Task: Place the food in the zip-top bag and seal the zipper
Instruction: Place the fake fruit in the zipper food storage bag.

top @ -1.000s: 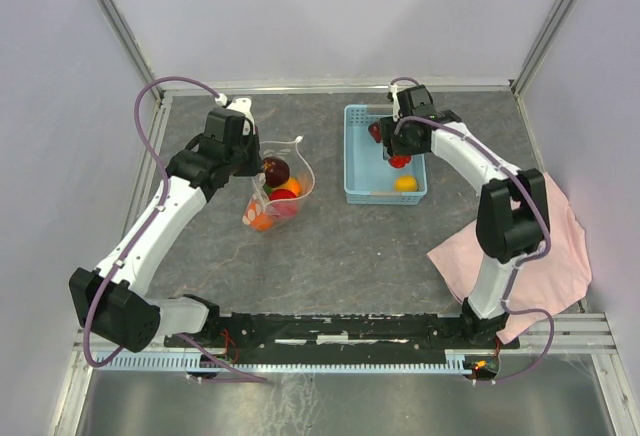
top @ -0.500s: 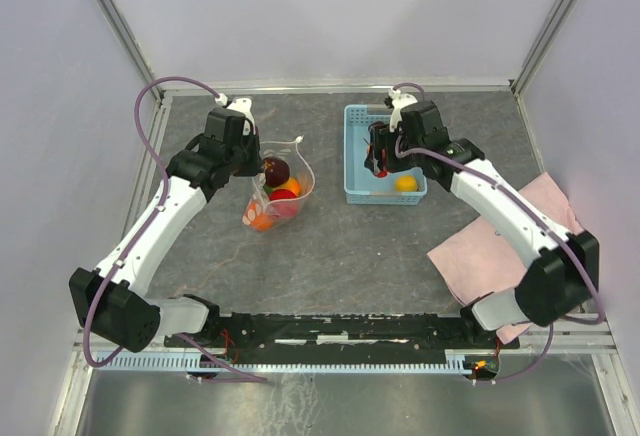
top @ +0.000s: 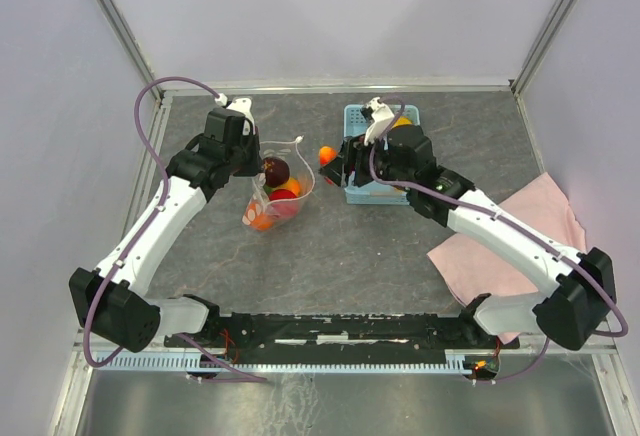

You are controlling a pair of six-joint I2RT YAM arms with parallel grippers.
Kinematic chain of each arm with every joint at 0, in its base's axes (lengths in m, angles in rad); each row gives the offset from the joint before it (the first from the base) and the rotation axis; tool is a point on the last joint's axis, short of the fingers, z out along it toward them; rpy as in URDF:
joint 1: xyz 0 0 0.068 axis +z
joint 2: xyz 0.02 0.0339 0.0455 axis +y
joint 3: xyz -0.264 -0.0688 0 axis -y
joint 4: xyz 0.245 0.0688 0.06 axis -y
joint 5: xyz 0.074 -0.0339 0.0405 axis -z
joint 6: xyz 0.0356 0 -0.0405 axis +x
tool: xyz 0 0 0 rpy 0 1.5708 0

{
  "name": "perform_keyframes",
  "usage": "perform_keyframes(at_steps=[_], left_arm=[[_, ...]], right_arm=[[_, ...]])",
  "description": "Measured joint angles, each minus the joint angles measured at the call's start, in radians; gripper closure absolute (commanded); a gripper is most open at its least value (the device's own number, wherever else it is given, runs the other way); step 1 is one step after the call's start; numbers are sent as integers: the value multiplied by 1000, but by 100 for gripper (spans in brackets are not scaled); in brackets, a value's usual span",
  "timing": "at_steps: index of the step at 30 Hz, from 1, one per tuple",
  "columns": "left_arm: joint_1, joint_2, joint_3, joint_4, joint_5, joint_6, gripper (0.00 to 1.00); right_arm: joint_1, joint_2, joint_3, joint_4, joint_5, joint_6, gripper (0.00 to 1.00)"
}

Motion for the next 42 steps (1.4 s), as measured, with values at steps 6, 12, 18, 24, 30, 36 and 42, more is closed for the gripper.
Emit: perform_keyframes(at_steps=[6, 12, 18, 24, 30, 36, 42], left_arm=[[4, 0, 0, 0, 1, 0, 97], [4, 0, -1, 0, 6, 0, 97], [4, 0, -1, 0, 8, 0, 97], [4, 0, -1, 0, 10, 0, 97], [4, 0, -2, 0, 24, 0, 97], [4, 0, -2, 0, 26, 0, 97], [4, 0, -3, 0, 26, 0, 97]], right_arm=[[79, 42, -31, 199, -1, 56, 51], [146, 146, -31, 373, 24, 90, 50], [182, 266, -28, 492, 64, 105, 48], [187, 324, -28, 482, 120, 104, 40], [187, 325, -1, 404, 142, 88, 28], [187, 325, 37, 334, 135, 69, 19], [187, 325, 66, 276, 110, 53, 16]])
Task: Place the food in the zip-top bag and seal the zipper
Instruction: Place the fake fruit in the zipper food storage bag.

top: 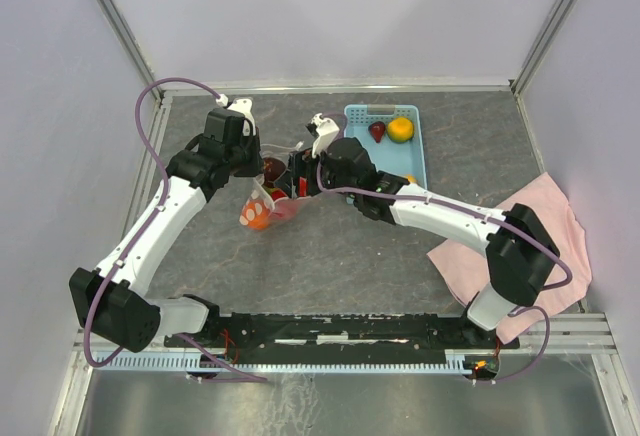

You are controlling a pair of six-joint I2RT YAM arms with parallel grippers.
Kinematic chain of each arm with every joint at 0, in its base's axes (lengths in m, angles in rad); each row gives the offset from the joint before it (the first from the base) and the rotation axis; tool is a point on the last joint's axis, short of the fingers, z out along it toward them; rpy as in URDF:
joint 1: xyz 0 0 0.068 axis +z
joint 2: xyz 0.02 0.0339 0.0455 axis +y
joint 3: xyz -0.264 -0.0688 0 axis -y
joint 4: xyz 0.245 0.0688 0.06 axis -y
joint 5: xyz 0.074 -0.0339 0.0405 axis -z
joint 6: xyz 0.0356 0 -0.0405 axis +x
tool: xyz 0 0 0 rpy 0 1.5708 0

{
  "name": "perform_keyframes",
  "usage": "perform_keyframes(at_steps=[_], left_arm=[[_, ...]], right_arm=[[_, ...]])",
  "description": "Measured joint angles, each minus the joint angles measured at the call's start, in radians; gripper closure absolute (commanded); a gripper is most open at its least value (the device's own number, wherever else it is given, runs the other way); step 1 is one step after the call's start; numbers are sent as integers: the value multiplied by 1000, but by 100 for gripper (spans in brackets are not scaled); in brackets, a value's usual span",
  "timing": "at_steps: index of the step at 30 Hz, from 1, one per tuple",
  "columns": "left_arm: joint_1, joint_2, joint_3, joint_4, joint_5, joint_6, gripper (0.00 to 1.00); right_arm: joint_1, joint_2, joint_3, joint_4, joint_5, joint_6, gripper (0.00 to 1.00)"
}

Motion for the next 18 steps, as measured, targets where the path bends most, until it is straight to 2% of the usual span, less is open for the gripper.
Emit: perform_keyframes(at_steps=[11, 18], left_arm=[[0, 0, -1, 0, 0, 0, 97], [0, 0, -1, 0, 0, 0, 97]], right_arm=[[0, -59, 36, -185, 16, -106, 11], [0, -80, 164, -366, 82, -224, 7]])
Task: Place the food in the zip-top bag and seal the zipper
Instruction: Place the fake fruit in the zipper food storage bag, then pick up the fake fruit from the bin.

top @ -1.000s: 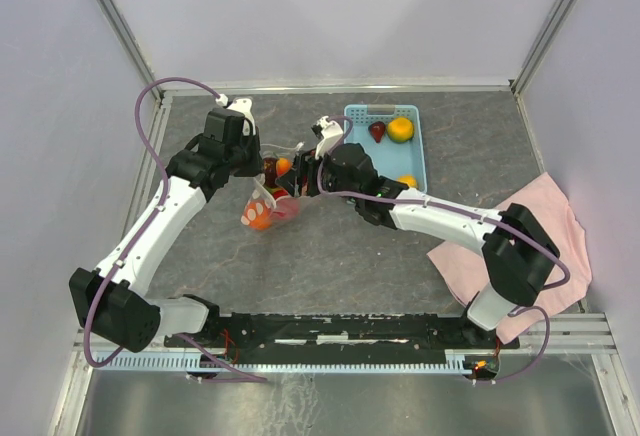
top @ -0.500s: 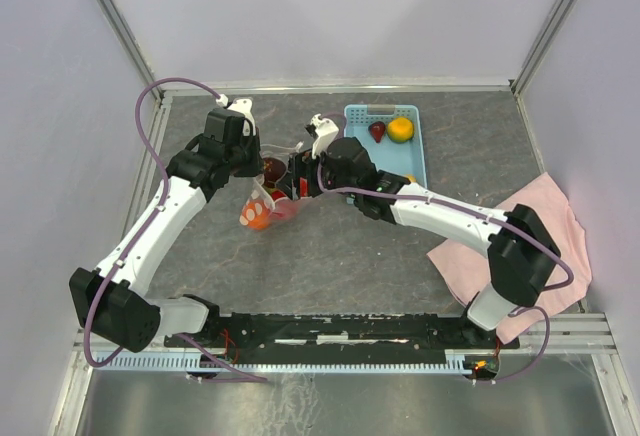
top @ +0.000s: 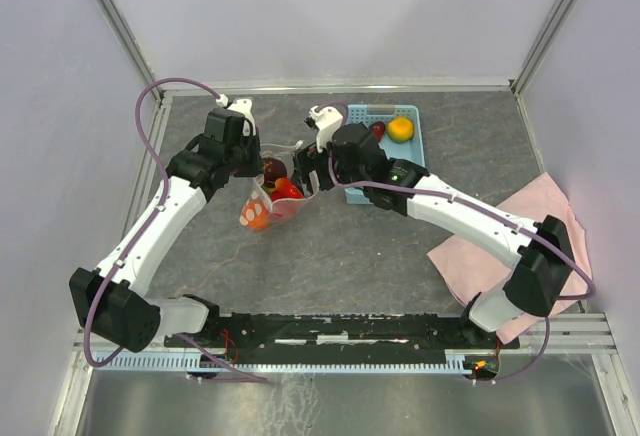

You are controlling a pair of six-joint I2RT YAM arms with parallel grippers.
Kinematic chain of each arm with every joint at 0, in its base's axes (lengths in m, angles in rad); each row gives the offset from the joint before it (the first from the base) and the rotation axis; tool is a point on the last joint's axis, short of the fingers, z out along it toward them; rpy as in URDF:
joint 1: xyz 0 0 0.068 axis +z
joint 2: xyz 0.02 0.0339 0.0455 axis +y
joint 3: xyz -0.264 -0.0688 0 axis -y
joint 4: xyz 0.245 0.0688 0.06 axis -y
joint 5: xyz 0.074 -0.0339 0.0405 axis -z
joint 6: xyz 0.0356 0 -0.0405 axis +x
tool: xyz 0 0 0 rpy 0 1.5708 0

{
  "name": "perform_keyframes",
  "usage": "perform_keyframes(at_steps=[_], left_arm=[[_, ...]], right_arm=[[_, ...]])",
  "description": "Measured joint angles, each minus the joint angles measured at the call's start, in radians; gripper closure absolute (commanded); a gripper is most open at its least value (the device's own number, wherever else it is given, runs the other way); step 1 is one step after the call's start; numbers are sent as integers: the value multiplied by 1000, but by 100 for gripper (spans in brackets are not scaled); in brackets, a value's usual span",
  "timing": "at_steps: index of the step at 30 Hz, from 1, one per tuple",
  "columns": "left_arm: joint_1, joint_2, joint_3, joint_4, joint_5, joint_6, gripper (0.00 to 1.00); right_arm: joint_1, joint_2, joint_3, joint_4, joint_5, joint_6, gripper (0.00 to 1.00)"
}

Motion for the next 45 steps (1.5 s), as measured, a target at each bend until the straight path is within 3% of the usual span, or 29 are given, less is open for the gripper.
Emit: perform_keyframes(at_steps=[8, 23, 45], left_arm=[[0, 0, 0, 0, 0, 0, 97], [0, 0, 0, 0, 0, 0, 97], [1, 0, 0, 0, 0, 0, 97]], right_arm=[[-46, -31, 6, -161, 113, -85, 6], [-308, -24, 10, -426, 155, -93, 6], [-489, 379, 179, -579, 187, -55, 9]])
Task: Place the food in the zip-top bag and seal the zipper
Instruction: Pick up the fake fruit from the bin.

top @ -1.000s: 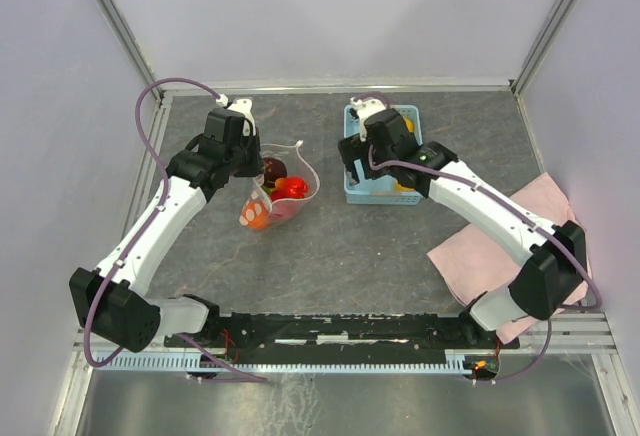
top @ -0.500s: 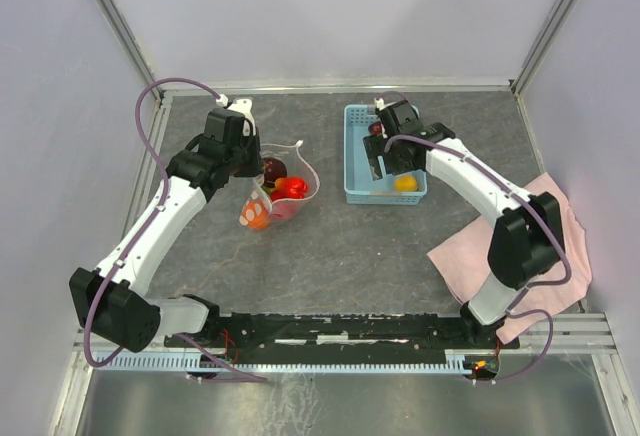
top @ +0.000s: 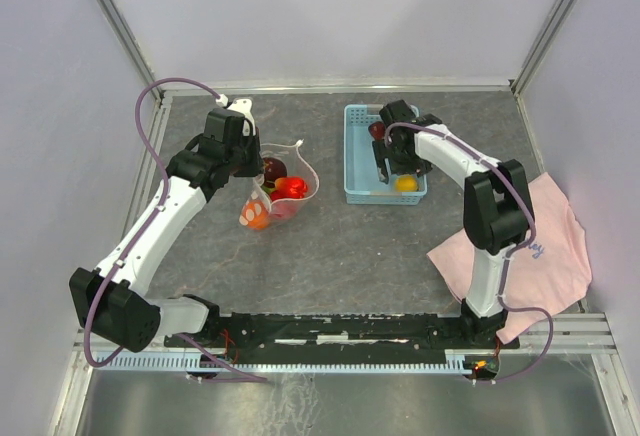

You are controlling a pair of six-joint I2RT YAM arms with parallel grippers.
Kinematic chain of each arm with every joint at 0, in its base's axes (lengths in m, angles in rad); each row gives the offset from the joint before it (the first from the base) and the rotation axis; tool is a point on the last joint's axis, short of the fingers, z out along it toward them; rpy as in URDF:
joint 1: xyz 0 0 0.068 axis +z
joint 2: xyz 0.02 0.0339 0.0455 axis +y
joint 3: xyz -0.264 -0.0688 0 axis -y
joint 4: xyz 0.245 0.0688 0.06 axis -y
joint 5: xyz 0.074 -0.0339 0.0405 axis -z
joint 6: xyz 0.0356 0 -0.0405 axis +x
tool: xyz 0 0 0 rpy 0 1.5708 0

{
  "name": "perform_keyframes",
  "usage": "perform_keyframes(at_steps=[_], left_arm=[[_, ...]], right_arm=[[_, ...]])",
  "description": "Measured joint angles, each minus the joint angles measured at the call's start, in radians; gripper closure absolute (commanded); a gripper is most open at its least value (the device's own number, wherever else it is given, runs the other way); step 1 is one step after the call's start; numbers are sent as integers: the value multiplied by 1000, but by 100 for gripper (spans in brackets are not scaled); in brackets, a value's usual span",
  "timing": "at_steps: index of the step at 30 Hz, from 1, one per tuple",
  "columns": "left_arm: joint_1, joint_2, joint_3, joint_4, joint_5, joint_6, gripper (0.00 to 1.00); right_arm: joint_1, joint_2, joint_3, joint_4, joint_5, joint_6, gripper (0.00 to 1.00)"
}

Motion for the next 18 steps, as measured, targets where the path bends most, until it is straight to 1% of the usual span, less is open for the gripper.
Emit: perform_keyframes(at_steps=[4, 13, 15, 18], left_arm=[[0, 0, 0, 0, 0, 0, 97], [1, 0, 0, 0, 1, 0, 97], [1, 0, 0, 0, 1, 0, 97], [1, 0, 0, 0, 2, 0, 97]], right_arm=[[-10, 58, 1, -19, -4, 0, 9], [-18, 119, 16, -37, -37, 0, 9], [-21, 131, 16, -39, -51, 0, 11], [-25, 135, 16, -40, -67, -1, 18]])
